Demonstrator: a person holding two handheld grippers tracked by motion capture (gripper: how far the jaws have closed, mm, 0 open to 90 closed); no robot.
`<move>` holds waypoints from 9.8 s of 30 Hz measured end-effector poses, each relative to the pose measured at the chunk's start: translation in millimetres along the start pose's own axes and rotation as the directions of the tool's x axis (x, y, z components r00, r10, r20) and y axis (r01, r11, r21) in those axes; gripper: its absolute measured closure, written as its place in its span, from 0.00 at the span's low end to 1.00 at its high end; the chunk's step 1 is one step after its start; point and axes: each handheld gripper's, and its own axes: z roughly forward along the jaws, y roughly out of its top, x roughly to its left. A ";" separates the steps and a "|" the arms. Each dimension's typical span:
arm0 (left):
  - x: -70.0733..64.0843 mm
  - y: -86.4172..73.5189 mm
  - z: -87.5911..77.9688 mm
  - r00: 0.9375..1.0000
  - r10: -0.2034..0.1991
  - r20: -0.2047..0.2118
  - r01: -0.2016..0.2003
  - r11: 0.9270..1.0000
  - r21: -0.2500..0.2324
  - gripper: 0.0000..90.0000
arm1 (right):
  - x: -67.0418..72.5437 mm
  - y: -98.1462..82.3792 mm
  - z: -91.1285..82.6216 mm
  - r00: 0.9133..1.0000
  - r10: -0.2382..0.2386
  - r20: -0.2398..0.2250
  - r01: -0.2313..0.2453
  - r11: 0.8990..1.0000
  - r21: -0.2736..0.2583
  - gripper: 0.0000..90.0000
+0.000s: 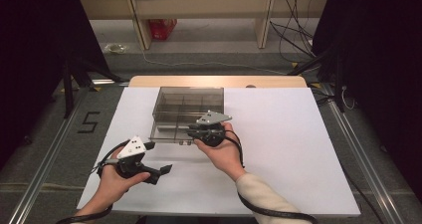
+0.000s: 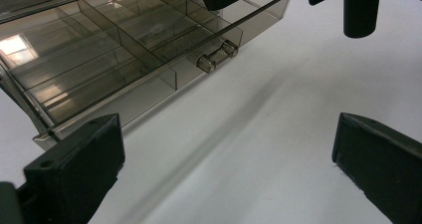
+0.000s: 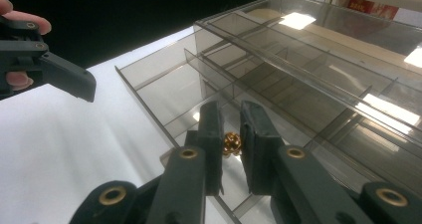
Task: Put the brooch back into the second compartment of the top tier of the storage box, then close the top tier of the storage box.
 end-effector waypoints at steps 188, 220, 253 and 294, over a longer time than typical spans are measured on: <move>-4.5 7.0 12.8 0.993 0.026 -0.117 -0.024 1.000 0.012 0.72 | -56.0 -102.2 -176.6 0.979 0.120 0.165 -0.112 0.992 -0.060 0.29; -5.5 14.6 46.3 0.980 -0.023 -0.199 0.031 0.999 0.035 1.00 | -57.3 -103.4 -175.8 0.979 0.115 0.170 -0.108 0.993 -0.052 0.30; -6.4 19.2 53.5 0.979 -0.010 -0.202 0.014 1.000 0.017 1.00 | -58.7 -104.8 -175.9 0.977 0.113 0.179 -0.107 0.993 -0.044 0.30; -0.4 23.8 63.5 0.973 -0.014 -0.229 0.014 1.000 -0.001 1.00 | -58.9 -105.6 -178.1 0.977 0.117 0.177 -0.110 0.993 -0.049 0.30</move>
